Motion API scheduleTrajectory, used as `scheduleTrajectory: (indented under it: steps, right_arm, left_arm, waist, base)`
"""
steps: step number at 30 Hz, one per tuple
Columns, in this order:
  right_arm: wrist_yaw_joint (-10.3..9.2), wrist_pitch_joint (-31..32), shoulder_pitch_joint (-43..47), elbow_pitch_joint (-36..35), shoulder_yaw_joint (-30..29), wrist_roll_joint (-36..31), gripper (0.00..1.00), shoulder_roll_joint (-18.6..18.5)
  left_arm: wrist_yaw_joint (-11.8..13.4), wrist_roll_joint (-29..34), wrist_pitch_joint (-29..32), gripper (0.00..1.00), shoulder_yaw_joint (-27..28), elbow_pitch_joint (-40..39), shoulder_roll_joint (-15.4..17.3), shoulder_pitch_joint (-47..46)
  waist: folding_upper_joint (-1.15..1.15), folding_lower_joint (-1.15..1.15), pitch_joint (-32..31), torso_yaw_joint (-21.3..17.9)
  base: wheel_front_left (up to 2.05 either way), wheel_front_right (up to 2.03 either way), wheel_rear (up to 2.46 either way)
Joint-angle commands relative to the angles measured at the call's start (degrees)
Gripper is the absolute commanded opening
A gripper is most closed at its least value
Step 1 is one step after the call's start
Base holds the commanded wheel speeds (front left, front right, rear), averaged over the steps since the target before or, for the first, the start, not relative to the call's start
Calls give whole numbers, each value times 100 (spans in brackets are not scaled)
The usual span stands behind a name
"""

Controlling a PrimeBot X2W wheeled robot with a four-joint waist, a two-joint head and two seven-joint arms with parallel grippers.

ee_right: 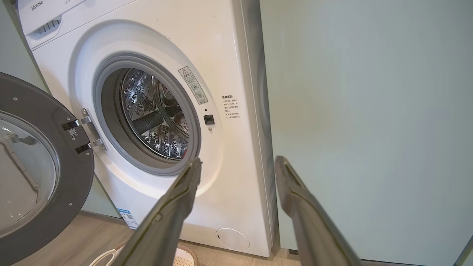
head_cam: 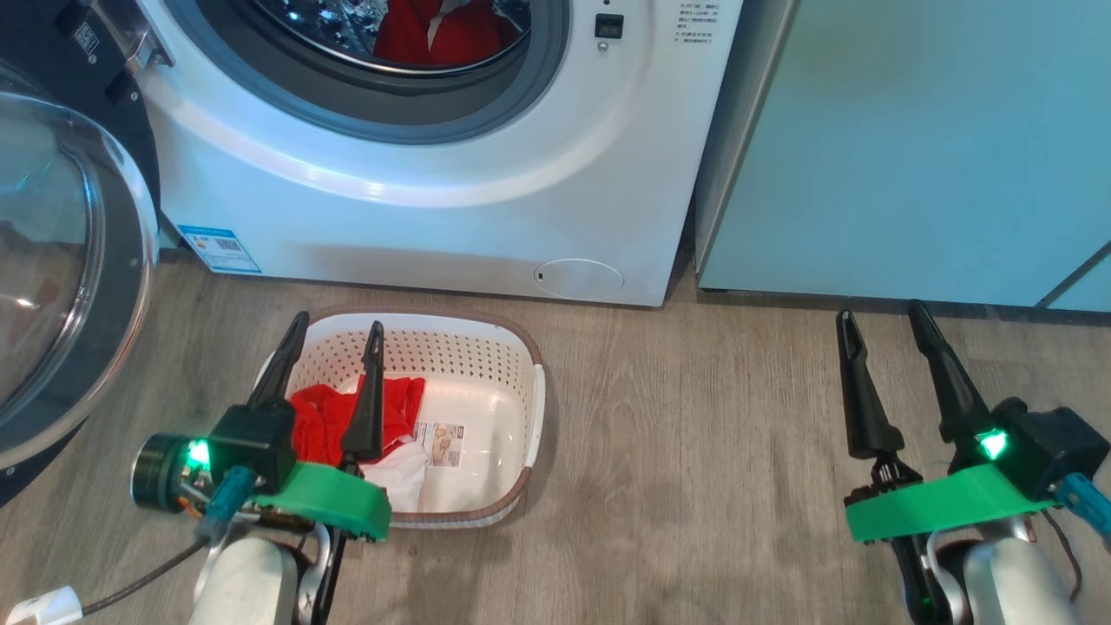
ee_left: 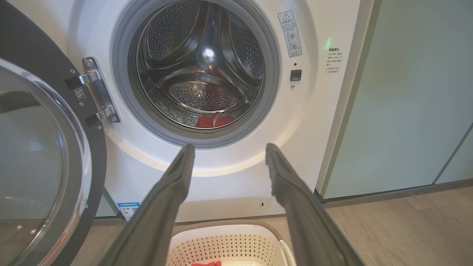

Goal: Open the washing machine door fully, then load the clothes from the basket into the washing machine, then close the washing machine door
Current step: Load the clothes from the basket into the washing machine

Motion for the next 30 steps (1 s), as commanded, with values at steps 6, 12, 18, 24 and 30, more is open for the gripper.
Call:
scheduleTrajectory:
  steps: [6, 12, 18, 24, 30]
  right_arm:
    - [42, -47, -47, -179, 152, 14, 100, -16]
    - [42, -7, -85, -278, 140, -43, 100, -16]
    - [42, 104, -217, -475, 151, -186, 100, -16]
    - [42, 198, -353, -672, 120, -332, 100, -16]
    - [42, 241, -482, -862, 91, -435, 100, -16]
  left_arm:
    - [-80, 16, -29, 100, 210, -129, -13, -95]
    - [-117, 10, -29, 100, 194, 76, -37, -147]
    - [-166, 66, -29, 100, 121, 570, -47, -423]
    - [-218, 136, -28, 100, 77, 1598, 53, -951]
    - [-316, 343, 82, 100, -55, 3059, 333, -1883]
  waist:
    - [0, 0, 19, 4]
    - [0, 0, 259, 3]
    - [0, 0, 930, 11]
    - [0, 0, 1610, -18]
    - [0, 0, 2345, -115]
  base:
    - [0, 0, 0]
    - [0, 0, 0]
    - [0, 0, 0]
    - [0, 0, 0]
    - [0, 0, 0]
